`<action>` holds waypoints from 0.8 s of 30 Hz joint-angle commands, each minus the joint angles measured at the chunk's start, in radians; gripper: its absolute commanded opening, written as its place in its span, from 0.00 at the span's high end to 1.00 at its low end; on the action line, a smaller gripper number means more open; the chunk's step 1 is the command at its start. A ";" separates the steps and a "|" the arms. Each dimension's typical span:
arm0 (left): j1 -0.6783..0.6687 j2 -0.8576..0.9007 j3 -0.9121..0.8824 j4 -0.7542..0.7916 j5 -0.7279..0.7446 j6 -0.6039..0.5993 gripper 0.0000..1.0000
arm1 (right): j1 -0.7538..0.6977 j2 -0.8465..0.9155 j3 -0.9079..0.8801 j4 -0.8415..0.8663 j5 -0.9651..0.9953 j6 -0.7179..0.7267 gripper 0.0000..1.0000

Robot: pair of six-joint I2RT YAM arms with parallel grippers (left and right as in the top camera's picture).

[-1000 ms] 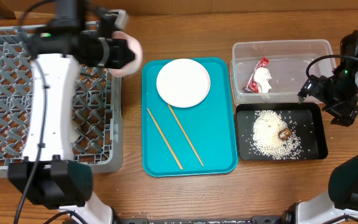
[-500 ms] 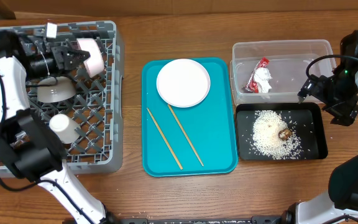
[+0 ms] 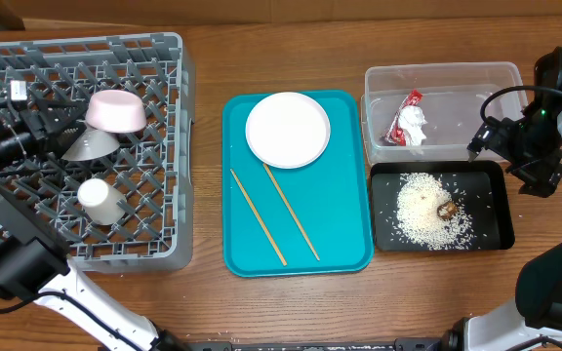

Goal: Sort waste into correct bins and load items into the dishwasher
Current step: 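Place the pink bowl into the dish rack and release, then withdraw the left gripper and reach to the chopsticks on the tray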

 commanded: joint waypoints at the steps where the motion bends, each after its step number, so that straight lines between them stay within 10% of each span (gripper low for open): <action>1: 0.011 -0.124 0.006 -0.011 -0.056 0.053 0.07 | -0.002 -0.020 0.006 -0.002 0.010 0.001 0.00; 7: -0.065 -0.368 0.006 -0.045 -0.294 -0.106 0.00 | -0.002 -0.020 0.006 -0.007 0.010 0.001 0.00; 13: -0.431 -0.534 0.006 -0.177 -0.871 -0.482 0.00 | -0.002 -0.020 0.006 -0.013 0.009 0.001 0.00; 24: -0.922 -0.645 -0.079 -0.333 -1.197 -0.885 0.00 | -0.002 -0.020 0.006 -0.020 0.009 0.001 0.00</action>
